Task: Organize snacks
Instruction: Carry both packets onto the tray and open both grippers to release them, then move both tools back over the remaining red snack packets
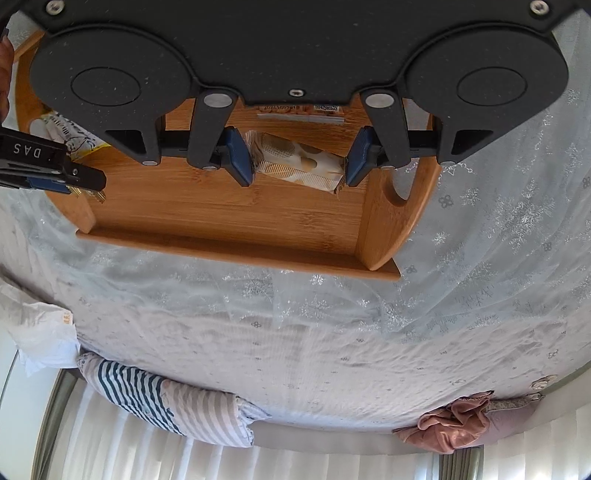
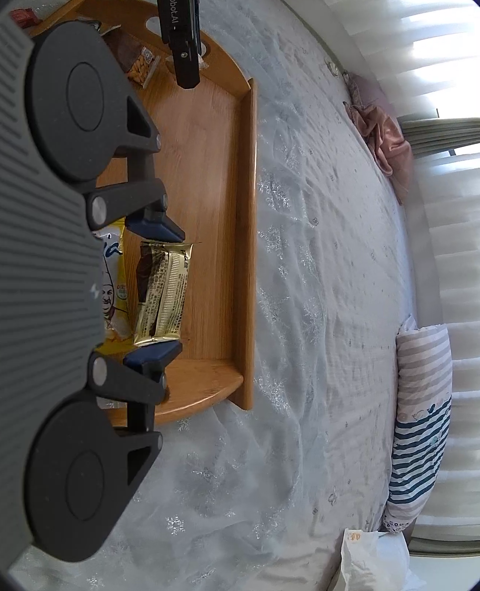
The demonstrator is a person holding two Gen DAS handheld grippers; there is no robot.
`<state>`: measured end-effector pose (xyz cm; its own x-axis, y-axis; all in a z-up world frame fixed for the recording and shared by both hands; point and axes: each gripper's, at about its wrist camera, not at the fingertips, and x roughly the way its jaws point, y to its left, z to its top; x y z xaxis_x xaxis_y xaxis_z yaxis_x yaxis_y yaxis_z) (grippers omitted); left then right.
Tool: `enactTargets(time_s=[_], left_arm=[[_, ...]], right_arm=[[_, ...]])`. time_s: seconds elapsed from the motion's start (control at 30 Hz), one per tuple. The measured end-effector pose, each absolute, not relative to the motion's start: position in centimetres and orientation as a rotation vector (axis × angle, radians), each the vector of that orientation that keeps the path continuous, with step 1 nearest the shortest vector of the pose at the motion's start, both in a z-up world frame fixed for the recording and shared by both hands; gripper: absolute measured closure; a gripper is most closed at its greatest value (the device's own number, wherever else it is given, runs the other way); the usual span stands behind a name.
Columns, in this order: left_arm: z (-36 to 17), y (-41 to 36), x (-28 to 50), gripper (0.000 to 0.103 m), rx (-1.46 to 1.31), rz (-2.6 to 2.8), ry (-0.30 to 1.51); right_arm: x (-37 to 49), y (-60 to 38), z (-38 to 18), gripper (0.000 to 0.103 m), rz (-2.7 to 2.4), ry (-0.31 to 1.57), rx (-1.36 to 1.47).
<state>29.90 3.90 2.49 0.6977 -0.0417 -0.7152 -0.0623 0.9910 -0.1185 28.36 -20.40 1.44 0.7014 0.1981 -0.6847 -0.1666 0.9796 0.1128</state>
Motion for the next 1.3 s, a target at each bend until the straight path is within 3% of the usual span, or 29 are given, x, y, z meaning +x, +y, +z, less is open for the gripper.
enactTargets(time_s=[0.57, 0.63, 0.83, 1.0, 1.3], left_arm=[[1.1, 2.9, 30.0, 0.048, -0.089, 0.021, 0.796], [1.1, 2.9, 29.9, 0.040, -0.082, 0.025, 0.796], [1.9, 2.8, 29.1, 0.014, -0.077, 0.003, 0.778], [3.1, 2.3, 27.5, 0.007, -0.054, -0.032, 0.765], [5.5, 1.9, 23.0, 0.005, -0.052, -0.116, 0.731]], right_arm=[[28.2, -20.1, 0.6, 0.039, 0.205, 0.769, 0.032], [28.1, -20.2, 0.6, 0.028, 0.212, 0.763, 0.047], [27.2, -20.5, 1.5, 0.021, 0.230, 0.730, 0.094], [25.6, -20.5, 3.1, 0.015, 0.247, 0.686, 0.087], [21.1, -20.8, 5.2, 0.012, 0.279, 0.622, 0.061]])
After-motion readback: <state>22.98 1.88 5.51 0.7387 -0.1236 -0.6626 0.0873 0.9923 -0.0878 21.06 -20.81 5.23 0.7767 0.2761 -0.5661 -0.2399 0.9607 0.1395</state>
